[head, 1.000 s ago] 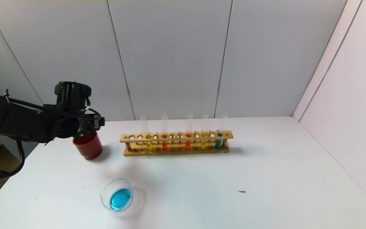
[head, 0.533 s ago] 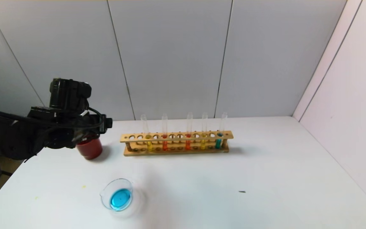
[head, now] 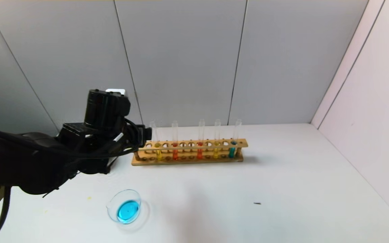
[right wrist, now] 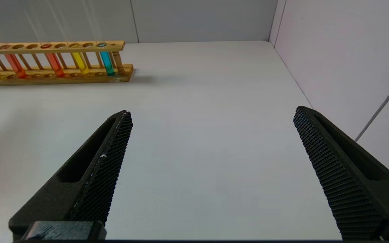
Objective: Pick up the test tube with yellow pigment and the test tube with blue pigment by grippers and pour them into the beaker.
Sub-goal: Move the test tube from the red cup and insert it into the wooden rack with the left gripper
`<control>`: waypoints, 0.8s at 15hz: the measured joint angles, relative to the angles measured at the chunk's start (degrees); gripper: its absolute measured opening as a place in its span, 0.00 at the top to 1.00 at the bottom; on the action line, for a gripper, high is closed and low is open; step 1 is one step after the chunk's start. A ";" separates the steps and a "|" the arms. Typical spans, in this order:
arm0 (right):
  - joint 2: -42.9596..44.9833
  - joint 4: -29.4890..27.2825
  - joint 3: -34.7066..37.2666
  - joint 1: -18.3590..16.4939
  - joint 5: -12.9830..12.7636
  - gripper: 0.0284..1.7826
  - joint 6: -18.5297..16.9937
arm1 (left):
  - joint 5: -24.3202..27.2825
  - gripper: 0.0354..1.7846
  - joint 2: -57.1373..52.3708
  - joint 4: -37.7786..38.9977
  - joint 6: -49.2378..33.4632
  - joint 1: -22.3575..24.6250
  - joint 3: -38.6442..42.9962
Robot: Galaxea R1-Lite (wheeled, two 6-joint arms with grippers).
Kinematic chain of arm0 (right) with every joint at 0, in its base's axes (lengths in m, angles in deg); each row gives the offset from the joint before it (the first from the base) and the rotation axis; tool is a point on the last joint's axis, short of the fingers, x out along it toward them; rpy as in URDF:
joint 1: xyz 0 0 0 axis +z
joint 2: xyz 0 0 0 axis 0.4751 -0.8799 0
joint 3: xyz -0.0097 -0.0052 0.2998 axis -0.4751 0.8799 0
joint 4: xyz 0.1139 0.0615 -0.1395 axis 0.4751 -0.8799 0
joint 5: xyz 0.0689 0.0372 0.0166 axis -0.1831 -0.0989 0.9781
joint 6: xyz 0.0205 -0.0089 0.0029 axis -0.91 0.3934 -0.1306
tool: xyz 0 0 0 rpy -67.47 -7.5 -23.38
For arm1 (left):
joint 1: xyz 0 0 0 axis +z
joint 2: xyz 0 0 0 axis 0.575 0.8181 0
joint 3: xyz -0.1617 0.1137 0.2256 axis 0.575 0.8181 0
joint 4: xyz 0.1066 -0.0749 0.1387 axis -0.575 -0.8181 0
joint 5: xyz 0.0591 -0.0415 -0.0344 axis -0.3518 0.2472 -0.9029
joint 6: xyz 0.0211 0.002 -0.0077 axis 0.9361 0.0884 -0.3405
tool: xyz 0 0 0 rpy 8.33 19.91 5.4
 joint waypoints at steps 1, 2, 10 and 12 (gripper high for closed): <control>0.00 -0.02 0.00 0.00 0.00 0.02 -0.02 | -1.01 0.03 1.40 1.71 0.09 -1.17 -0.33; 0.00 0.00 0.00 0.00 0.00 0.02 -0.02 | -1.73 0.03 3.00 2.83 0.06 -1.94 -1.02; 0.00 0.00 0.00 0.00 0.00 0.02 0.00 | -2.36 0.03 12.63 3.80 -0.39 -2.82 -6.84; 0.00 0.00 0.00 0.00 0.00 0.02 -0.02 | -2.29 0.03 14.52 3.90 -0.41 -2.13 -8.19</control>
